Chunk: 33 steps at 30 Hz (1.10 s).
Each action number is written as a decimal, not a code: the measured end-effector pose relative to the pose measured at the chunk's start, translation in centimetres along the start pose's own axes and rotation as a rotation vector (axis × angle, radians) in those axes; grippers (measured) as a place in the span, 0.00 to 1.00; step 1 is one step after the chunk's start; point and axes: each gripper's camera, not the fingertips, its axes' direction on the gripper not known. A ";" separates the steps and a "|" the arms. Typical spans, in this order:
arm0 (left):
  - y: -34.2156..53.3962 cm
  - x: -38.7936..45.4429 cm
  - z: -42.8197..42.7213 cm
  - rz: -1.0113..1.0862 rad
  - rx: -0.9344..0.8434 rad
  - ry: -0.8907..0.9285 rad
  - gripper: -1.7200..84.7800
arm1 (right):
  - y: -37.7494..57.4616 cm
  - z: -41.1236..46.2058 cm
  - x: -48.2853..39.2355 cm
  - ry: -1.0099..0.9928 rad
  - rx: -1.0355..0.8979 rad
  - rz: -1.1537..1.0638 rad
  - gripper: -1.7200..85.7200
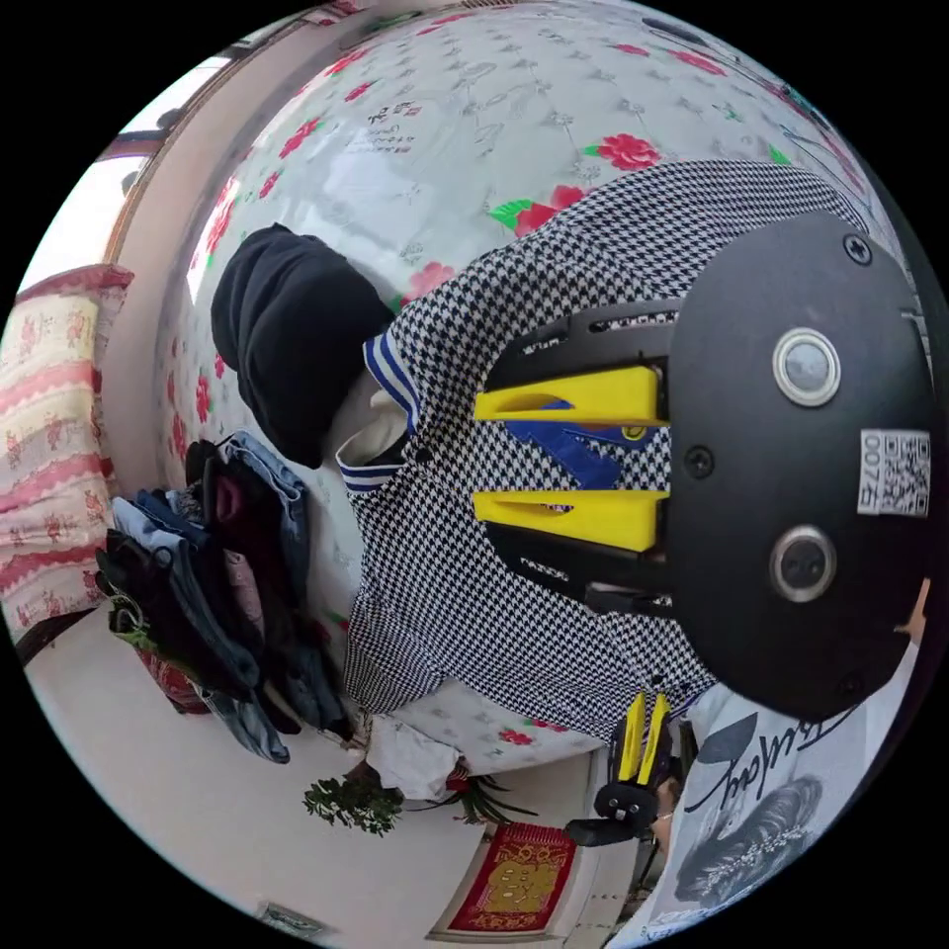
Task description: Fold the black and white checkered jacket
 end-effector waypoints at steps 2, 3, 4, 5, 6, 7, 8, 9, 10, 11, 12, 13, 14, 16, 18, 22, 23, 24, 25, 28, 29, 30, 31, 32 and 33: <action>1.3 0.3 -1.2 -0.012 0.029 -0.006 0.10 | 7.6 -3.2 1.8 -0.024 -0.002 0.069 0.12; 2.1 0.4 -1.7 -0.021 0.040 -0.002 0.10 | 9.7 -3.8 2.3 -0.031 -0.013 0.096 0.12; 2.9 0.6 -2.0 -0.023 0.044 0.007 0.10 | 14.1 -4.5 3.4 -0.056 -0.047 0.164 0.12; 3.3 0.8 -2.0 -0.023 0.038 0.010 0.10 | 18.6 -5.0 4.2 -0.101 -0.084 0.232 0.13; 3.9 1.2 -1.6 -0.013 0.014 0.010 0.11 | 20.8 -5.1 4.5 -0.123 -0.102 0.271 0.13; 4.4 1.9 -0.9 0.006 -0.018 0.000 0.11 | 25.1 -5.2 4.9 -0.167 -0.131 0.346 0.13; 4.6 2.3 -0.4 0.015 -0.035 -0.008 0.11 | 29.0 -5.1 4.8 -0.207 -0.151 0.405 0.14; 4.7 3.1 0.5 0.038 -0.064 -0.015 0.12 | 30.7 -5.0 4.7 -0.226 -0.161 0.430 0.14; 4.6 4.2 1.4 0.069 -0.085 -0.018 0.12 | 33.7 -4.7 4.1 -0.256 -0.183 0.466 0.14; 4.5 4.7 1.8 0.085 -0.097 -0.020 0.12 | 35.9 -4.2 3.3 -0.283 -0.199 0.486 0.14; 4.1 6.0 2.4 0.119 -0.115 -0.033 0.12 | 36.7 -3.9 2.9 -0.299 -0.203 0.490 0.14; 3.7 7.2 3.0 0.154 -0.124 -0.054 0.13 | 37.9 -3.3 2.1 -0.320 -0.210 0.488 0.15; 3.5 7.8 3.3 0.170 -0.128 -0.063 0.13 | 38.4 -2.7 1.1 -0.322 -0.223 0.471 0.15; 2.8 9.6 5.1 0.220 -0.163 -0.084 0.13 | 38.6 -2.3 -0.3 -0.273 -0.229 0.424 0.15; 2.7 10.7 6.3 0.242 -0.217 -0.117 0.13 | 38.2 -3.2 -2.0 -0.163 -0.194 0.360 0.14; 4.3 11.6 4.5 0.227 -0.148 -0.201 0.10 | 35.8 -5.9 -9.2 -0.069 -0.069 -0.011 0.14; 4.6 11.4 4.3 0.213 -0.145 -0.203 0.10 | 34.9 -5.7 -11.5 -0.097 -0.059 -0.123 0.14; 5.2 10.8 3.7 0.179 -0.141 -0.210 0.10 | 34.5 -5.3 -12.7 -0.111 -0.057 -0.177 0.14; 5.8 10.0 3.1 0.142 -0.136 -0.218 0.10 | 33.7 -4.3 -15.1 -0.143 -0.064 -0.275 0.14; 7.5 8.2 1.7 0.060 -0.134 -0.256 0.10 | 32.2 0.4 -20.4 -0.216 -0.141 -0.469 0.14; 7.8 7.9 1.3 0.044 -0.133 -0.266 0.10 | 31.9 3.1 -22.1 -0.219 -0.215 -0.521 0.14; 8.4 7.4 0.7 0.024 -0.125 -0.275 0.09 | 31.8 4.5 -22.8 -0.210 -0.255 -0.542 0.14; 8.9 7.0 -0.1 0.006 -0.115 -0.281 0.09 | 31.9 7.4 -23.9 -0.166 -0.334 -0.577 0.14; 9.2 6.7 -0.4 -0.006 -0.110 -0.287 0.09 | 32.4 9.2 -24.3 -0.087 -0.339 -0.595 0.14; 9.7 6.1 -1.2 -0.031 -0.102 -0.297 0.09 | 32.6 8.9 -24.4 -0.080 -0.286 -0.612 0.13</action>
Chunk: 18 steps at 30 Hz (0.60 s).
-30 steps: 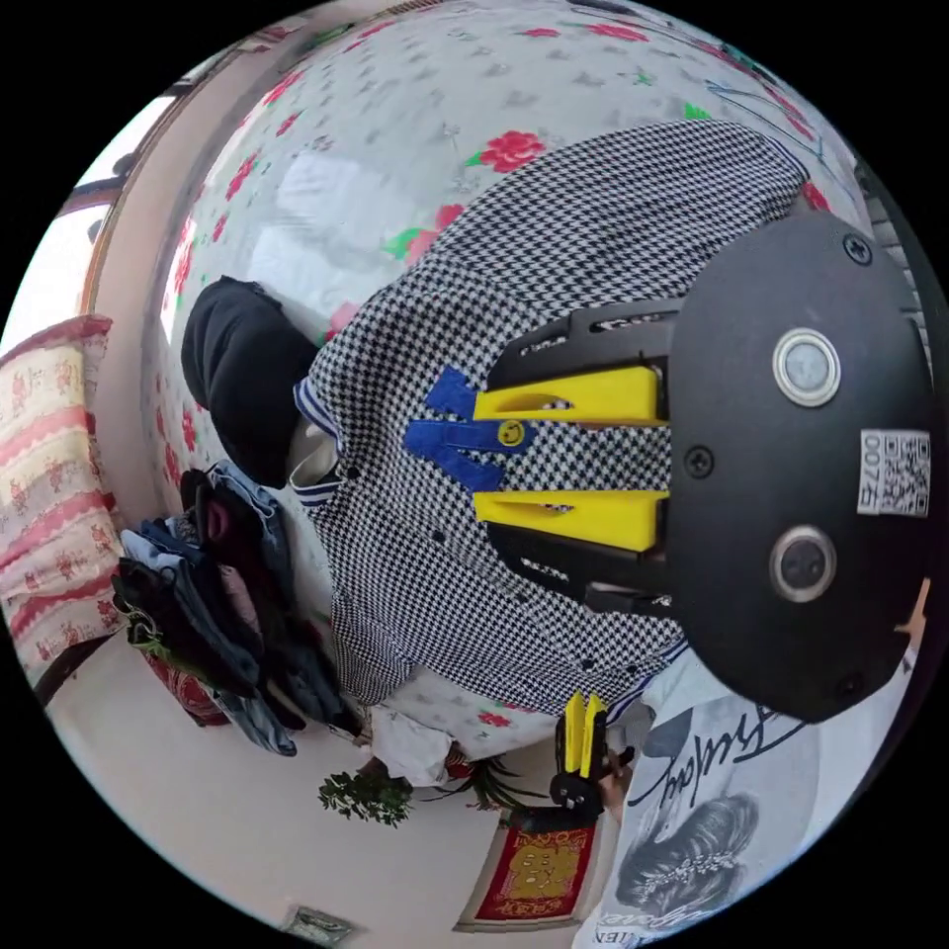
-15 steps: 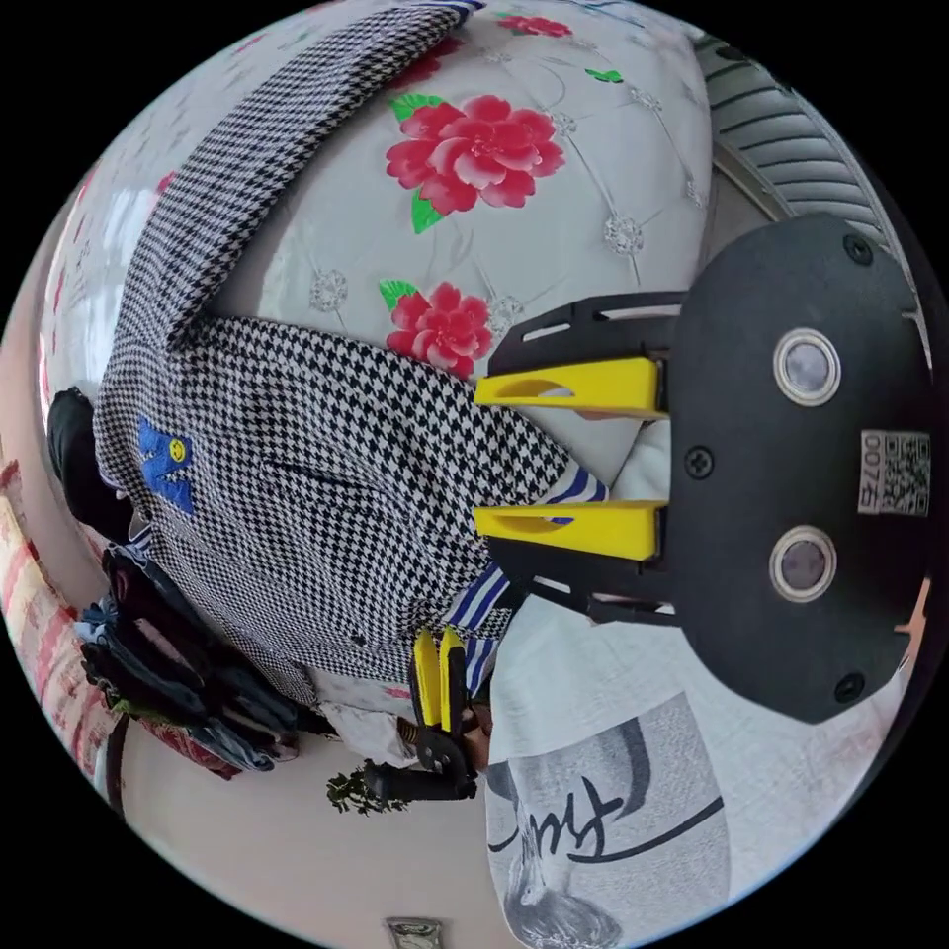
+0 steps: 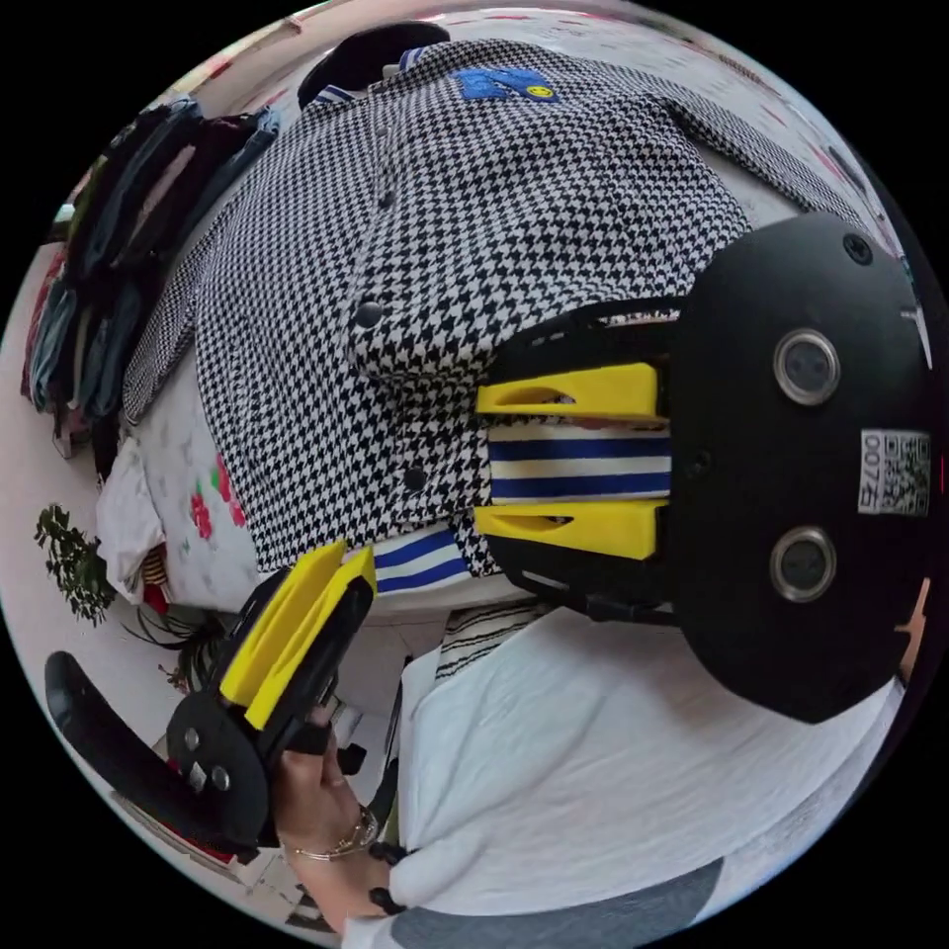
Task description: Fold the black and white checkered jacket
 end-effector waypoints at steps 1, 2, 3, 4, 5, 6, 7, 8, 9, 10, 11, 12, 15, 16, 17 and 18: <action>0.6 -0.9 -0.5 -0.025 0.007 -0.005 0.09 | 0.0 0.1 -0.1 -0.005 -0.015 0.007 0.13; 0.9 -1.3 -0.7 -0.038 0.011 -0.006 0.09 | -0.1 -0.3 0.1 -0.034 -0.036 0.025 0.12; 1.5 -2.3 -1.2 -0.062 0.021 -0.007 0.09 | 0.0 -0.8 0.0 -0.047 -0.034 0.024 0.12; 2.1 -3.4 -1.6 -0.085 0.026 -0.007 0.09 | 0.6 -2.1 -0.5 -0.087 -0.003 0.000 0.11; 2.4 -3.9 -1.8 -0.095 0.028 -0.006 0.09 | 1.3 -3.5 -1.2 -0.132 0.032 -0.034 0.11; 2.8 -5.0 -2.2 -0.115 0.032 -0.008 0.09 | 1.6 -4.1 -1.5 -0.142 0.043 -0.046 0.11; 3.2 -6.1 -2.5 -0.132 0.039 -0.010 0.08 | 2.0 -4.6 -2.0 -0.164 0.045 -0.054 0.11; 3.4 -6.6 -2.6 -0.137 0.041 -0.010 0.08 | 1.8 -4.2 -2.1 -0.199 0.016 -0.039 0.11; 3.4 -7.7 -2.7 -0.148 0.040 -0.007 0.08 | 1.6 -3.6 -2.1 -0.207 -0.010 -0.021 0.11; 3.3 -8.7 -2.7 -0.159 0.034 -0.005 0.08 | 1.0 -1.8 -2.1 -0.223 -0.072 0.007 0.11; 3.2 -9.1 -2.8 -0.162 0.031 -0.002 0.08 | 0.7 0.3 -2.2 -0.230 -0.126 0.014 0.12; 2.9 -9.9 -3.0 -0.159 0.030 0.002 0.08 | 0.7 0.4 -2.3 -0.222 -0.094 0.020 0.12; 2.1 -11.8 -3.9 -0.139 0.034 -0.017 0.08 | 0.7 -0.7 -0.8 -0.320 -0.042 0.134 0.12; 1.8 -12.6 -4.2 -0.130 0.034 -0.022 0.08 | 1.3 -1.9 -0.4 -0.344 -0.005 0.173 0.11; 1.6 -13.1 -4.3 -0.129 0.032 -0.026 0.08 | 2.2 -3.5 -0.1 -0.335 0.064 0.209 0.11; 1.3 -14.3 -4.4 -0.132 0.026 -0.029 0.08 | 2.8 -4.3 0.1 -0.327 0.093 0.229 0.11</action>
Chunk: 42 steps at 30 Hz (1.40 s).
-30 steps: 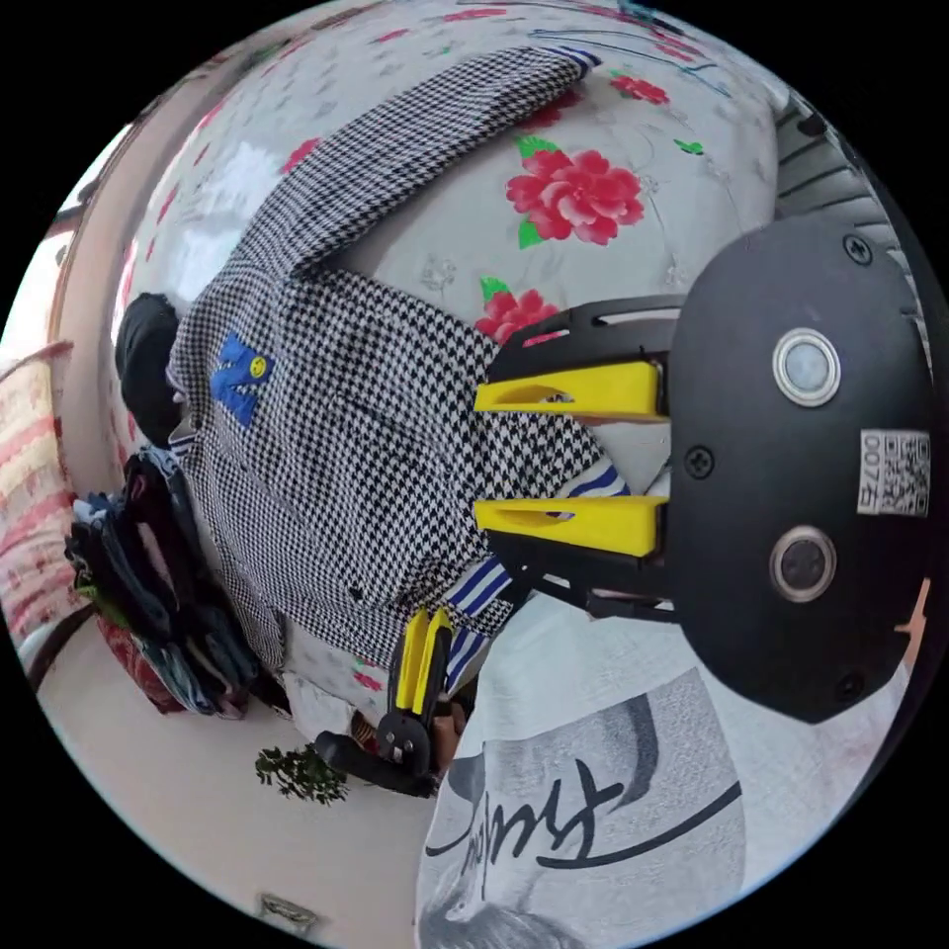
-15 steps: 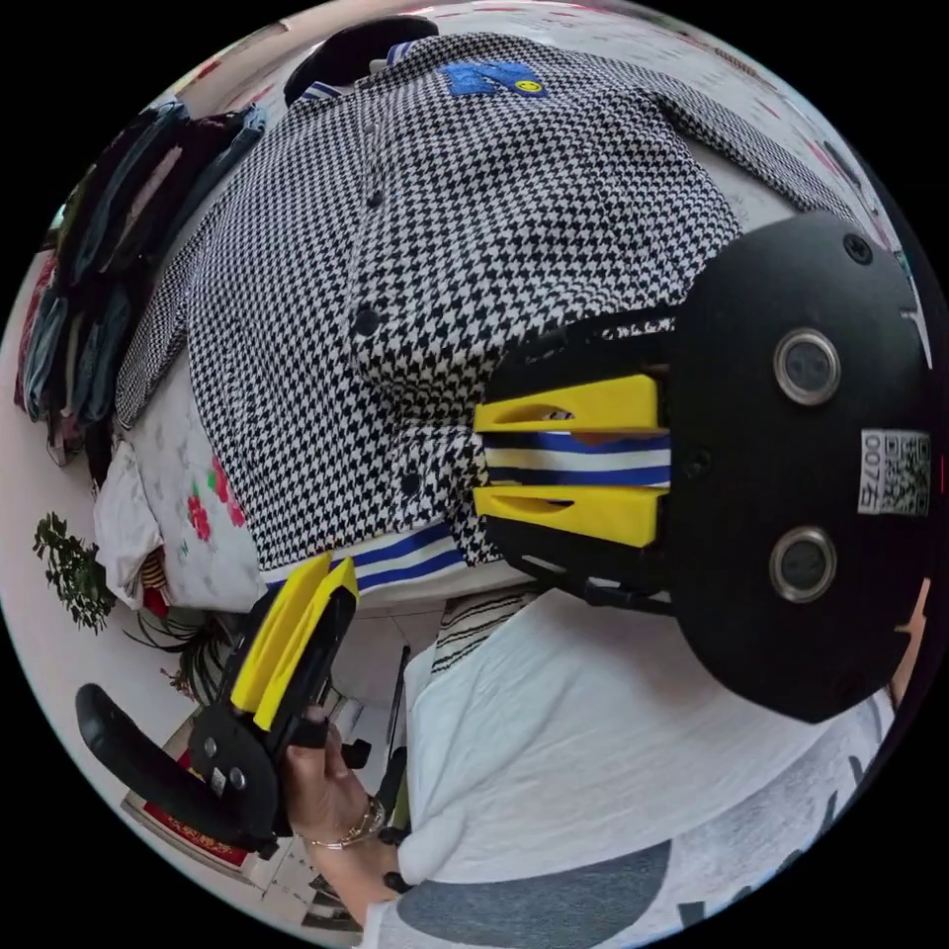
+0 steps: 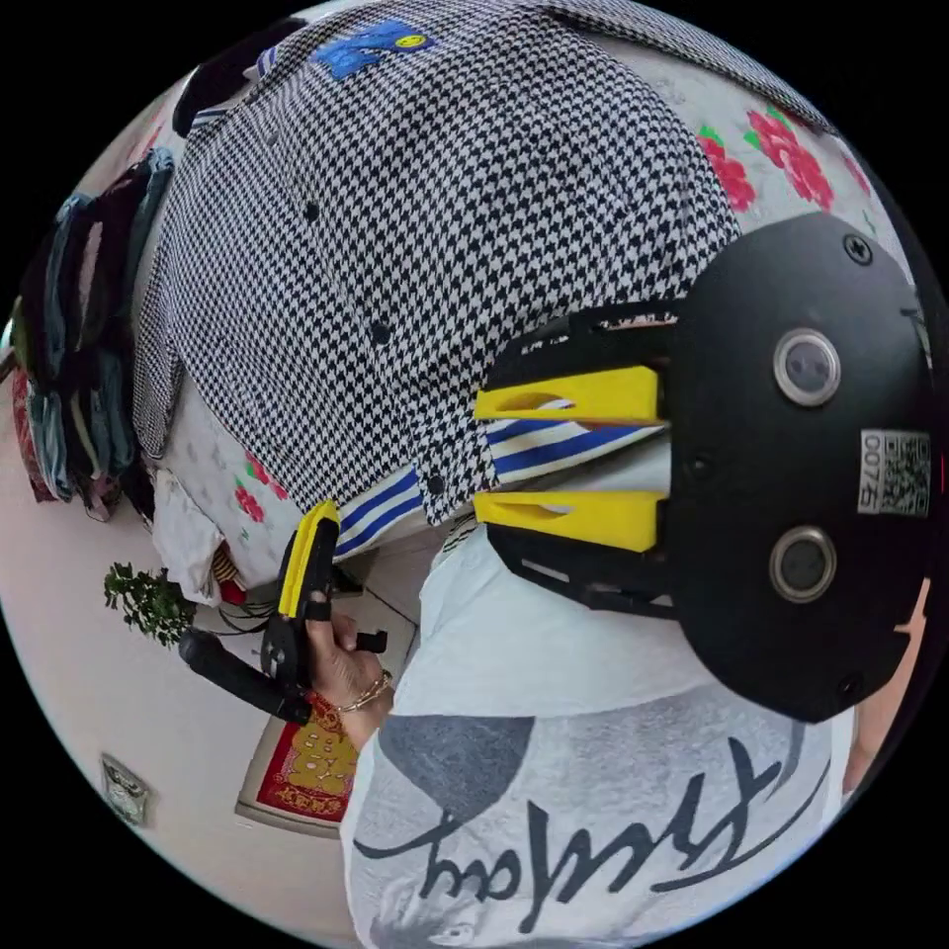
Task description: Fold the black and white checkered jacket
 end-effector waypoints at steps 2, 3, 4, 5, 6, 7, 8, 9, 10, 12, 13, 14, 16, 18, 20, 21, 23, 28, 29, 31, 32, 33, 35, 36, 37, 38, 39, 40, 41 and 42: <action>-0.8 -1.9 -0.1 -0.009 -0.005 0.006 0.07 | 1.7 -2.3 0.9 0.053 0.071 0.100 0.10; -1.3 -3.3 -0.3 -0.019 -0.003 0.010 0.07 | 2.2 -2.6 1.2 0.073 0.078 0.132 0.10; -1.9 -4.9 -0.6 -0.030 0.003 0.013 0.07 | 3.2 -3.3 1.9 0.121 0.100 0.195 0.09; -2.2 -5.7 -0.8 -0.038 0.008 0.013 0.06 | 4.3 -3.9 2.6 0.172 0.117 0.268 0.09; -2.7 -7.6 -1.4 -0.056 0.022 0.015 0.06 | 4.8 -4.2 3.0 0.199 0.128 0.311 0.09; -3.3 -9.9 -2.1 -0.083 0.039 0.014 0.06 | 6.0 -4.9 3.6 0.235 0.163 0.404 0.09; -3.6 -11.1 -2.5 -0.098 0.048 0.014 0.06 | 7.2 -5.3 4.4 0.232 0.190 0.493 0.09; -4.3 -14.0 -3.3 -0.133 0.067 0.013 0.06 | 7.7 -5.3 4.8 0.221 0.195 0.532 0.09; -5.1 -17.1 -4.1 -0.173 0.086 0.015 0.06 | 8.4 -4.7 5.6 0.194 0.172 0.592 0.09; -6.5 -22.1 -5.3 -0.239 0.114 0.019 0.08 | 8.9 -2.7 6.9 0.162 0.089 0.661 0.09; -7.7 -25.5 -6.1 -0.276 0.139 0.019 0.08 | 9.0 -2.3 7.1 0.167 0.096 0.687 0.09; -8.3 -27.2 -6.5 -0.295 0.149 0.019 0.08 | 8.6 -2.6 7.0 0.177 0.110 0.704 0.09; -11.1 -34.3 -7.8 -0.387 0.184 0.032 0.10 | 7.5 -2.7 7.2 0.177 0.070 0.737 0.09; -13.3 -39.5 -8.8 -0.453 0.218 0.055 0.12 | 6.2 -2.7 7.0 0.200 0.024 0.736 0.08; -15.2 -44.5 -9.4 -0.534 0.253 0.110 0.13 | 4.5 -3.1 6.0 0.273 -0.024 0.712 0.08; -16.3 -47.8 -9.5 -0.599 0.281 0.179 0.14 | 4.2 -3.4 5.5 0.298 -0.019 0.705 0.07; -17.4 -52.4 -9.0 -0.705 0.308 0.297 0.16 | 3.3 -5.2 3.8 0.362 0.031 0.712 0.06; -19.1 -60.2 -7.6 -0.938 0.362 0.431 0.15 | 3.2 -8.8 1.5 0.389 0.153 0.783 0.03; -19.3 -60.6 -7.4 -0.951 0.364 0.440 0.14 | 3.3 -9.7 1.2 0.363 0.186 0.796 0.03; -19.6 -61.3 -7.3 -1.002 0.353 0.400 0.09 | 3.6 -10.7 1.0 0.328 0.220 0.823 0.03; -19.7 -61.4 -7.2 -1.010 0.350 0.400 0.08 | 3.8 -11.2 1.1 0.312 0.231 0.842 0.03; -19.8 -61.4 -7.3 -1.014 0.361 0.423 0.05 | 3.9 -11.4 1.1 0.307 0.236 0.851 0.03; -19.9 -60.9 -7.8 -0.986 0.438 0.510 0.02 | 4.4 -12.3 1.1 0.298 0.261 0.877 0.03; -19.5 -60.0 -9.1 -0.977 0.527 0.529 0.02 | 4.5 -12.5 1.0 0.297 0.264 0.881 0.03; -19.7 -58.5 -11.2 -0.926 0.618 0.522 0.01 | 4.8 -12.9 0.9 0.298 0.273 0.888 0.03; -20.1 -57.4 -12.6 -0.881 0.650 0.507 0.01 | 5.0 -13.4 0.9 0.293 0.287 0.890 0.03; -21.3 -54.5 -15.7 -0.766 0.692 0.459 0.01 | 5.1 -13.6 0.9 0.288 0.292 0.889 0.03; -22.8 -50.6 -19.1 -0.623 0.735 0.414 0.01 | 5.3 -14.2 1.1 0.286 0.295 0.886 0.03; -23.4 -48.3 -20.9 -0.542 0.761 0.404 0.01 | 5.5 -14.8 1.3 0.291 0.298 0.880 0.03; -24.8 -43.2 -24.2 -0.367 0.806 0.399 0.01 | 5.5 -15.1 1.5 0.293 0.298 0.877 0.03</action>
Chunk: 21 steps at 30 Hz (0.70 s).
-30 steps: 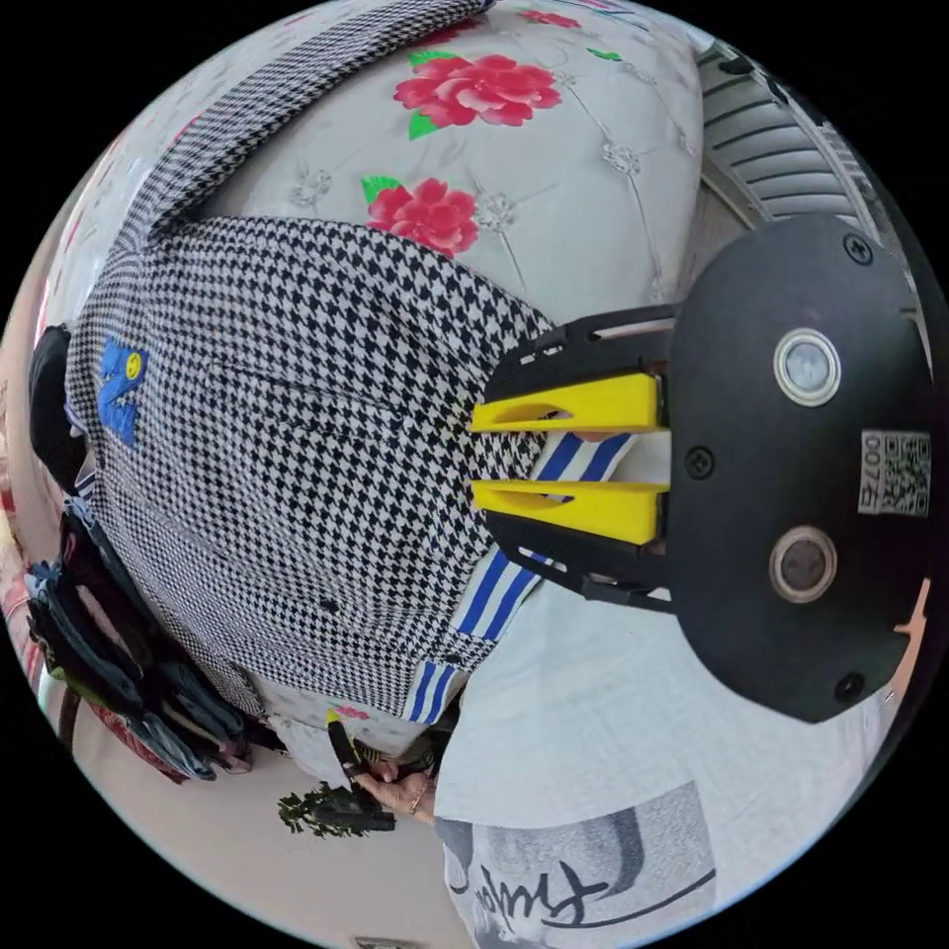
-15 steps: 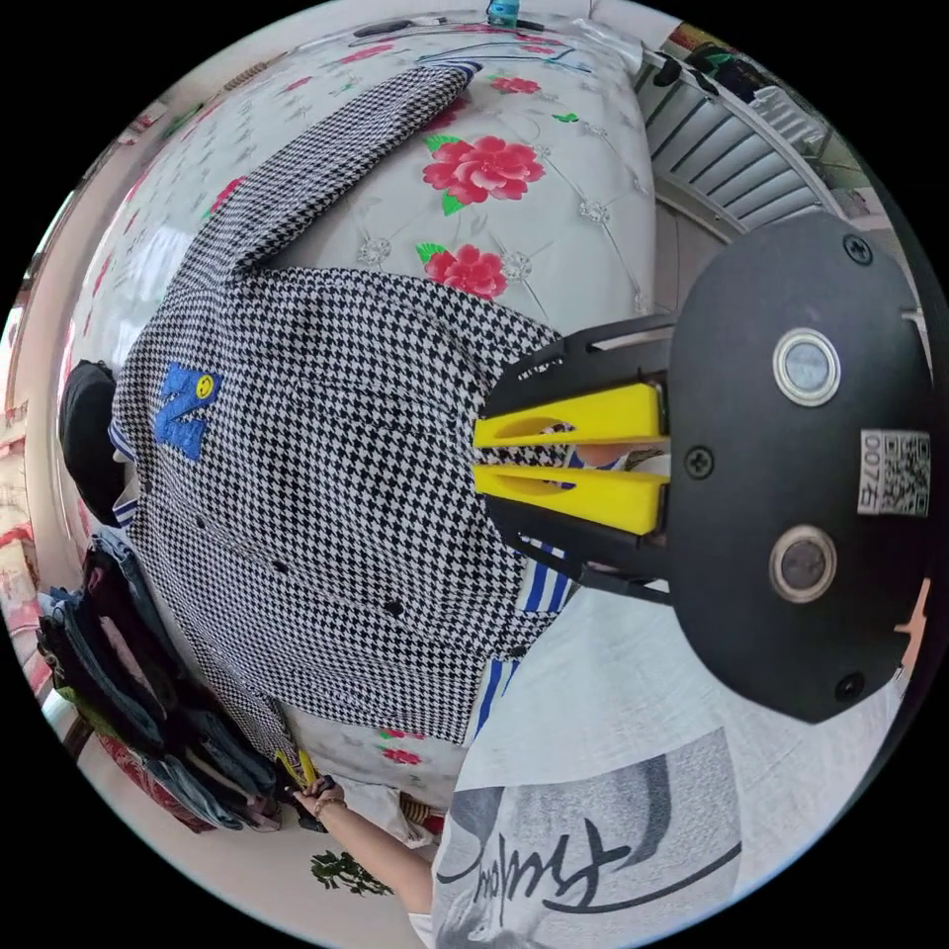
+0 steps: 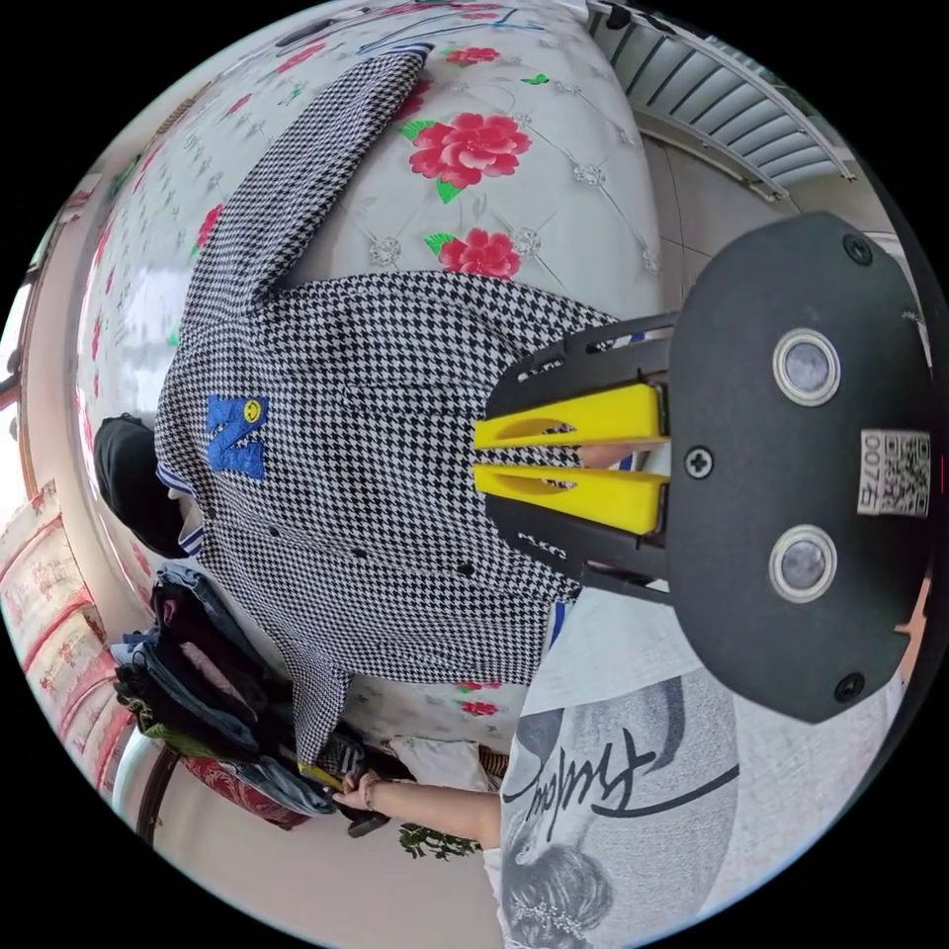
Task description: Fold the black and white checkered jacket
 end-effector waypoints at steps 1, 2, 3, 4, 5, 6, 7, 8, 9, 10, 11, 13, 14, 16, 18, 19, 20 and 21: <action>0.2 6.6 0.4 0.154 -0.018 0.083 0.02 | -0.5 -0.6 0.5 0.001 0.007 -0.005 0.03; 0.7 10.0 0.7 0.228 -0.031 0.127 0.02 | -1.1 -1.2 1.0 -0.004 0.019 -0.008 0.03; 2.4 16.8 1.7 0.381 -0.065 0.210 0.02 | -1.4 -1.5 1.3 -0.009 0.028 -0.008 0.03; 4.9 23.2 3.4 0.516 -0.120 0.286 0.03 | -1.9 -2.3 2.0 -0.020 0.050 -0.004 0.04; 6.4 26.1 4.6 0.566 -0.162 0.324 0.04 | -2.3 -3.0 2.8 -0.034 0.080 0.006 0.04; 9.9 31.1 7.6 0.620 -0.271 0.404 0.05 | -2.5 -3.3 3.2 -0.042 0.093 0.012 0.04; 13.9 35.3 11.3 0.646 -0.396 0.489 0.10 | -2.8 -3.7 4.1 -0.056 0.113 0.027 0.05; 16.1 37.0 13.3 0.656 -0.462 0.519 0.12 | -2.9 -4.0 5.3 -0.075 0.121 0.049 0.06; 20.5 39.6 17.4 0.666 -0.589 0.523 0.14 | -3.0 -4.1 5.9 -0.087 0.125 0.064 0.06; 24.7 41.1 20.8 0.663 -0.691 0.455 0.14 | -3.1 -4.5 7.1 -0.110 0.137 0.092 0.07; 26.6 41.5 21.9 0.664 -0.717 0.416 0.14 | -3.0 -5.0 8.4 -0.127 0.153 0.111 0.07; 32.2 41.9 23.0 0.697 -0.708 0.333 0.12 | -3.2 -6.0 10.1 -0.134 0.187 0.127 0.08; 33.2 41.7 22.9 0.700 -0.703 0.308 0.12 | -3.4 -6.6 11.2 -0.135 0.211 0.131 0.09; 36.0 40.3 22.3 0.698 -0.696 0.186 0.11 | -4.2 -7.4 12.9 -0.142 0.234 0.130 0.10; 37.1 38.7 21.9 0.686 -0.693 0.091 0.11 | -5.1 -8.3 14.9 -0.124 0.260 0.136 0.12; 37.6 37.5 21.7 0.676 -0.695 0.013 0.10 | -5.7 -9.2 16.6 -0.109 0.286 0.156 0.13; 37.8 36.8 21.8 0.671 -0.702 -0.033 0.10 | -6.1 -10.2 19.0 -0.102 0.318 0.201 0.14; 38.2 35.6 22.0 0.649 -0.725 -0.121 0.10 | -6.1 -10.7 20.4 -0.103 0.338 0.235 0.14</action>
